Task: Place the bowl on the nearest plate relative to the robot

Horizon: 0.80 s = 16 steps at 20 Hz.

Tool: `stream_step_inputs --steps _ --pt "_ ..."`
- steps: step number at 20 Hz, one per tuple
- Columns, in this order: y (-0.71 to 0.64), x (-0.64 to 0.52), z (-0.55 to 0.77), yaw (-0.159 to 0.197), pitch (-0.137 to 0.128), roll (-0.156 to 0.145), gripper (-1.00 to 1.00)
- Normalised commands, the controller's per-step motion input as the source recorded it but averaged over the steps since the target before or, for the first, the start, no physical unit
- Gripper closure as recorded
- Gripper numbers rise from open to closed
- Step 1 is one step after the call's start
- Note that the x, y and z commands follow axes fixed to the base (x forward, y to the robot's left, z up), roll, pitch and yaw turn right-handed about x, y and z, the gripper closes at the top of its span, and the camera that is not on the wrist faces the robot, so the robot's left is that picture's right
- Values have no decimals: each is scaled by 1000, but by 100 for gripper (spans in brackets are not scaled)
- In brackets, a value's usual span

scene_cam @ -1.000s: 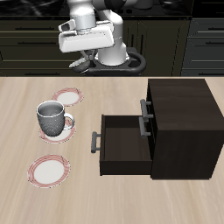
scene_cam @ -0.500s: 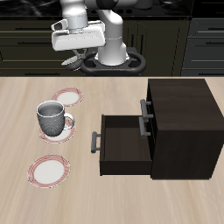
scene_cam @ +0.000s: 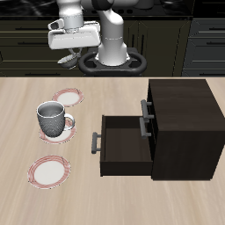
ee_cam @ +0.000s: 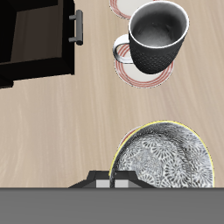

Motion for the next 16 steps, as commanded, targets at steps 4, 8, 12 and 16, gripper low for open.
stream_step_inputs --steps 4,8,12,16 --pt "-186 -411 15 -7 -27 -10 100" --pt "-176 -113 -7 -15 9 -26 100" --pt "-116 -45 40 -4 -38 -20 100" --pt "-86 106 -43 -4 -28 -35 100"
